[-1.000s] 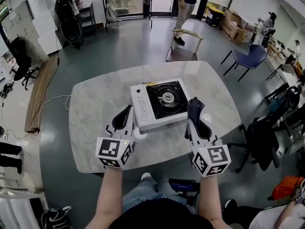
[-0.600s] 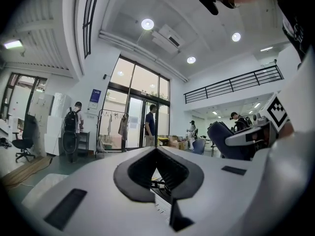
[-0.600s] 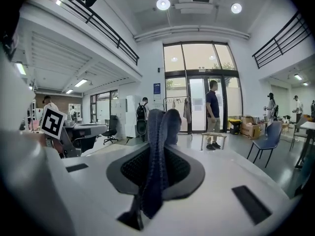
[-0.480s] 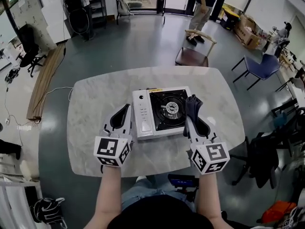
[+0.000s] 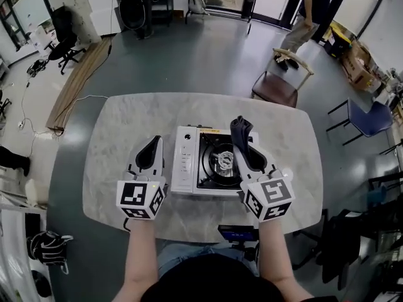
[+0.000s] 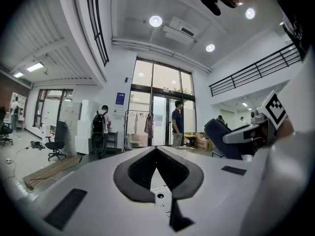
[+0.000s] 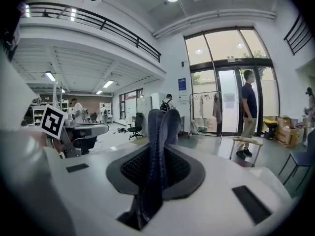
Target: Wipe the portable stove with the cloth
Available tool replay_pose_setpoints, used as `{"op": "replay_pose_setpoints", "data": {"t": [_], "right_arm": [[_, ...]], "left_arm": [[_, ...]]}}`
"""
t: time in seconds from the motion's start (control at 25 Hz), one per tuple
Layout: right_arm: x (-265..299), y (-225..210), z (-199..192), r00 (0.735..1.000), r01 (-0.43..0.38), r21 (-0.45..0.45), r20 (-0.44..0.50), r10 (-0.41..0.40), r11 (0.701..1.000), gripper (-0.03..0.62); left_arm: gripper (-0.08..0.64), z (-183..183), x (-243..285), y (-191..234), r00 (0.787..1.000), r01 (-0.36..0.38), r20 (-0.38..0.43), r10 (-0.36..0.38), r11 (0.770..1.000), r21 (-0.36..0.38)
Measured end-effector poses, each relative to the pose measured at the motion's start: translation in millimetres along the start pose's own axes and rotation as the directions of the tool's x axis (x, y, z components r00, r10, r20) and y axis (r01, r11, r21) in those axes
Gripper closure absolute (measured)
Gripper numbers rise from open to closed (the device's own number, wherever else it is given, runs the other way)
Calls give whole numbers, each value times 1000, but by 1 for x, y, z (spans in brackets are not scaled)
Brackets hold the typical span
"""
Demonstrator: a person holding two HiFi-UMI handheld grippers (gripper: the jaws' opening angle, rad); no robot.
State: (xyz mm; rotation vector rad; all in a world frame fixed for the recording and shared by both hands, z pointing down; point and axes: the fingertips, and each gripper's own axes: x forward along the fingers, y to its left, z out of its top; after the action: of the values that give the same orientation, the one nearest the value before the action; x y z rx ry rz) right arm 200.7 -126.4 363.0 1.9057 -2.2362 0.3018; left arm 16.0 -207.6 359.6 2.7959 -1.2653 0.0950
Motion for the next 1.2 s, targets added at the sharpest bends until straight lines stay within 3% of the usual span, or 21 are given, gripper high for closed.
{"op": "replay_pose_setpoints", "data": {"t": [0.24,0.48,0.88,1.2], "right_arm": [[35,3,-2,991,-135,-48,-29,134,990,522],[62,14,-12,981,-186,-49,-70,182,981,521],[113,40,-29,964,-230,-85,-160,214,969,520],[164,48,-78,904,-305,-132,-350,244,943,520]], "left_arm": [[549,-7,-8,5,995,-95,-27,96,995,32],[549,-17,-22,30,985,-160,-63,162,987,26],[548,-29,-12,57,987,-132,-93,132,991,16],[549,-50,-2,74,983,-153,-109,148,987,-41]]}}
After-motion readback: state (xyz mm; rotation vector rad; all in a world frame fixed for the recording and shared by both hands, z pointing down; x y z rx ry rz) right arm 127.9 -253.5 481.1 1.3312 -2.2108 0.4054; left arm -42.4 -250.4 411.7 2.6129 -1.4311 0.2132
